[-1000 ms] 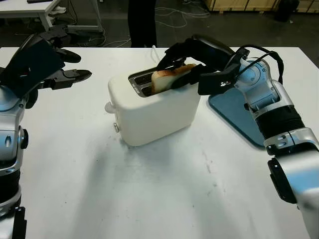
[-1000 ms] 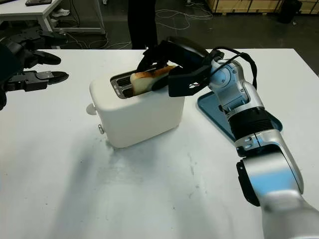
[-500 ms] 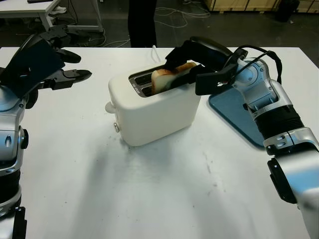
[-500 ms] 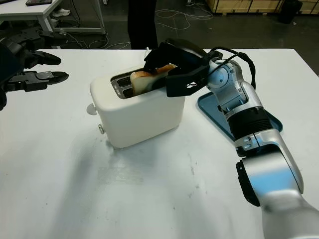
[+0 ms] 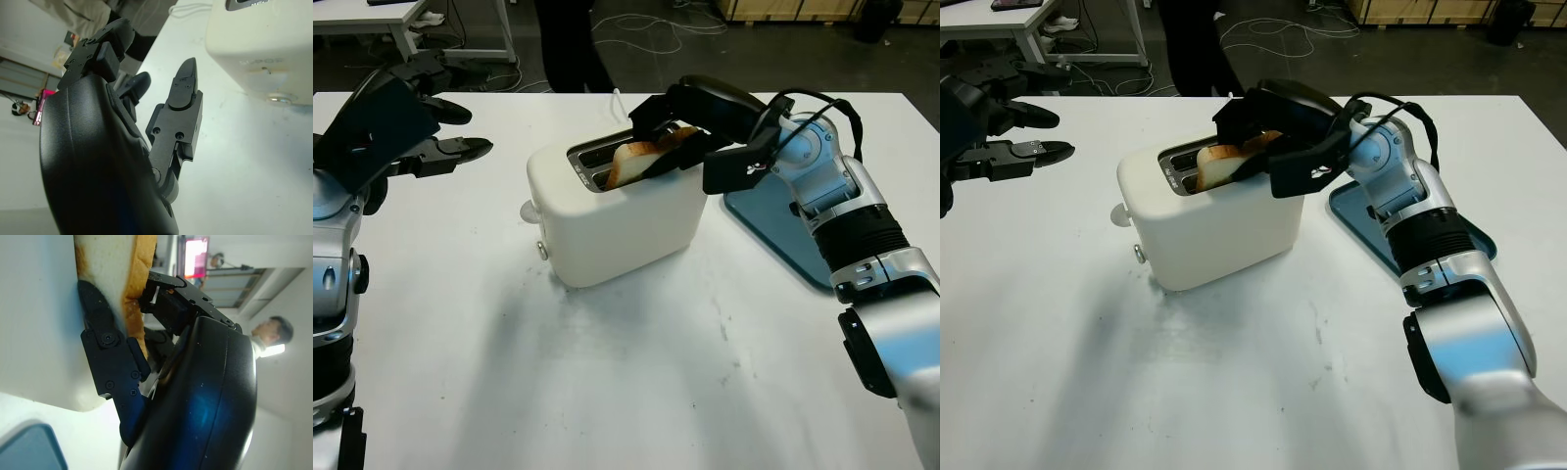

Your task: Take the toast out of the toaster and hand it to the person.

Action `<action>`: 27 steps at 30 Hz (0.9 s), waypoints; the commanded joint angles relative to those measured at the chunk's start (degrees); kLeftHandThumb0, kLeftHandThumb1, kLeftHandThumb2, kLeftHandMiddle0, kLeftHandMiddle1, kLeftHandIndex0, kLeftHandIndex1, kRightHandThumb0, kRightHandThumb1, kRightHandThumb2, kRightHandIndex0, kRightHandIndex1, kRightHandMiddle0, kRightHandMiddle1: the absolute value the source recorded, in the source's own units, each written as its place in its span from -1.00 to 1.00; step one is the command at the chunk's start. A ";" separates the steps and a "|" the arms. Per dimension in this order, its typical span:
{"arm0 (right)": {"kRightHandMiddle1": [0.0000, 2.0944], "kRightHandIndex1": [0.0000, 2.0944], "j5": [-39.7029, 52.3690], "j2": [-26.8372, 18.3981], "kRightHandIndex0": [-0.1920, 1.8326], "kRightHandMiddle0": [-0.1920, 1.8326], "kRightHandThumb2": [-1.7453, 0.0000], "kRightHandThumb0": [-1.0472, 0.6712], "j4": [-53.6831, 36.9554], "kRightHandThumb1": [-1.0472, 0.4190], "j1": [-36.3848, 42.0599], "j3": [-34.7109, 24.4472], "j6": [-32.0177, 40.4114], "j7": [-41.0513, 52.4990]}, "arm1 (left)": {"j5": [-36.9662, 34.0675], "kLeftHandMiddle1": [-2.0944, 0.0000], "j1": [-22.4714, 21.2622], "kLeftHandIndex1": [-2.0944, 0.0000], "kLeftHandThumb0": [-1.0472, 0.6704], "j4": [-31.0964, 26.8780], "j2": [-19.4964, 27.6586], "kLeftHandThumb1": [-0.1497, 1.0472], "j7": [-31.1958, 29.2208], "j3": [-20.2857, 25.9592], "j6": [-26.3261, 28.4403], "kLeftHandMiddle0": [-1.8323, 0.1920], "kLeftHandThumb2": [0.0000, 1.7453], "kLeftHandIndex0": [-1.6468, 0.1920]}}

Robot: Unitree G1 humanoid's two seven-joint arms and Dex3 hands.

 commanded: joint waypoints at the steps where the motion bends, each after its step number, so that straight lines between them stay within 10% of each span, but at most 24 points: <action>1: 0.67 0.67 2.42 -0.12 0.38 0.14 0.92 0.08 0.72 -0.72 -1.14 -2.16 -1.39 -0.54 | -0.41 0.01 0.51 0.46 0.16 -0.17 0.03 0.67 0.52 0.14 -0.16 0.76 -0.73 0.56; 19: 0.67 0.67 12.98 -3.98 0.17 -0.05 0.94 0.05 21.35 -0.69 -14.11 -20.79 4.14 -14.96 | -0.72 0.02 0.92 0.46 0.17 -0.49 -0.30 0.68 0.66 0.71 -0.21 0.75 -0.72 0.54; 27: 0.67 0.67 9.87 -2.98 0.05 -0.15 0.88 0.39 29.64 -0.79 -12.67 -20.38 7.47 -26.69 | -0.43 0.03 0.47 0.46 0.16 -0.75 -0.10 0.68 0.57 0.19 0.62 0.76 -0.71 0.56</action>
